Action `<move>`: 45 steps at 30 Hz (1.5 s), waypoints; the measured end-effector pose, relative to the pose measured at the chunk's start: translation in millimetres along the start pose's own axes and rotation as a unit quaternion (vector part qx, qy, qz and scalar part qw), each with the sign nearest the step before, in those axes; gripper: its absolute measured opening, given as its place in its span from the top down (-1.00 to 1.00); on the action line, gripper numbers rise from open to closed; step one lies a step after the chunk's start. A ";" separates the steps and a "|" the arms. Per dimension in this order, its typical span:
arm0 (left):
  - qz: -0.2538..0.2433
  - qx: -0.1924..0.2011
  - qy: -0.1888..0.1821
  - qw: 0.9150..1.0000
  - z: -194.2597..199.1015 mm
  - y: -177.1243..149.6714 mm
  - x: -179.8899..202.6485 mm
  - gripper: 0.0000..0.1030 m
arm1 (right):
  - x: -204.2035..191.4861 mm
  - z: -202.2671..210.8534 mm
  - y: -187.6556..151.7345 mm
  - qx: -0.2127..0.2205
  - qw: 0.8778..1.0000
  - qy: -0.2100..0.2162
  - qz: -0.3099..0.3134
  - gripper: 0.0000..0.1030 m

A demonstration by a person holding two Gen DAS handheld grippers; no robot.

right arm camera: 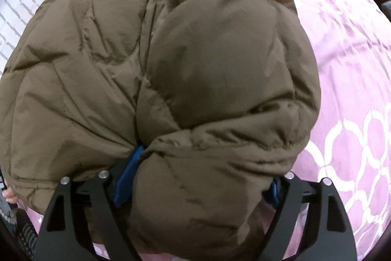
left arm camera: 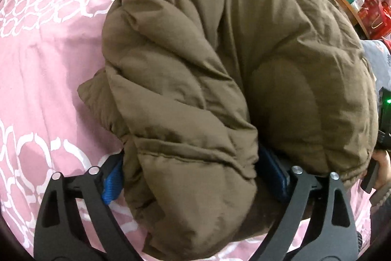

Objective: Fold large clothes

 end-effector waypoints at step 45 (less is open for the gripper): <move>0.024 0.097 0.152 0.983 138.0 24.5 -207.2 0.17 | -330.4 -12.7 -47.0 0.089 0.975 0.023 0.202 0.28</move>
Point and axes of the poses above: each gripper's, at about its wrist camera, not at the fingertips, and z roughly against the way its jaws point, x to its right, y to its top, the point moved 7 cm from there along -z, roughly the way its jaws point, and after that the axes turned 6 degrees about y, right-handed, at the moved point
